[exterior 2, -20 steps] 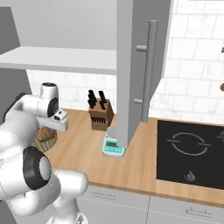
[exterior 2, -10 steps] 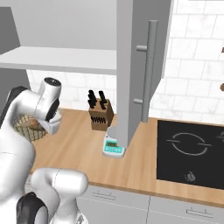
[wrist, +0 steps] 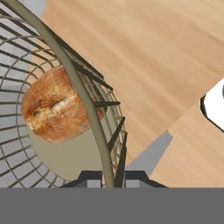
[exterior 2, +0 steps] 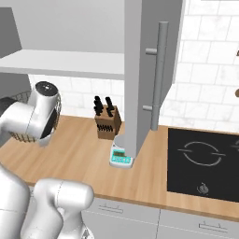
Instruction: Open the cabinet, pick up the bread from the cabinet and place it in the basket. Then move the basket to the dining counter.
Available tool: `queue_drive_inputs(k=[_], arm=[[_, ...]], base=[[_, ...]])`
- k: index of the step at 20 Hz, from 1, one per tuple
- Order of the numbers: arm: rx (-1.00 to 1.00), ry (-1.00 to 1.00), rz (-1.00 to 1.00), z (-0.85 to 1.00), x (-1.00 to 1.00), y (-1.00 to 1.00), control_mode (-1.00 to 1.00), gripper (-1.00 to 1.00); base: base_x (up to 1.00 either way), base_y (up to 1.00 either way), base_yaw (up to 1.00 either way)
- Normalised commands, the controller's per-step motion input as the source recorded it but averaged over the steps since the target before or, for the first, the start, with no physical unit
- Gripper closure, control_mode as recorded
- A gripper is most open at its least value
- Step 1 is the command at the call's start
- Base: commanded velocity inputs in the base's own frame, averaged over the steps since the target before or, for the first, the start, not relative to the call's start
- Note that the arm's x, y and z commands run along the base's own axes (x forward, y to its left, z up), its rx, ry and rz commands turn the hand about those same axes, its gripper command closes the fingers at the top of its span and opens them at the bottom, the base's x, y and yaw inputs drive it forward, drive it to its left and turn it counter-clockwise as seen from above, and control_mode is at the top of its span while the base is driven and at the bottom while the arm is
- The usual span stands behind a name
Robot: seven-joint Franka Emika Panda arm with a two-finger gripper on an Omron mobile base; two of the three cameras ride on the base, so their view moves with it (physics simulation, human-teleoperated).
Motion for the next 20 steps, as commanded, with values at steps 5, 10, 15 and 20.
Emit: queue_drive_inputs(k=[5, 10, 15, 20], arm=[[-0.20, 0.13, -0.08, 0.66, -0.21, -0.26, -1.00, 1.00], [-0.15, 0.14, -0.11, 0.48, -0.22, -0.17, -1.00, 1.00], [-0.05, 0.01, -0.11, 0.02, -0.47, -0.46, -1.00, 1.00], [0.00, -0.02, -0.12, 0.00, -0.43, -0.88, -1.00, 1.00]], base=[[0.00, 0.00, 0.00], [0.00, 0.00, 0.00], [0.00, 0.00, 0.00], [0.00, 0.00, 0.00]])
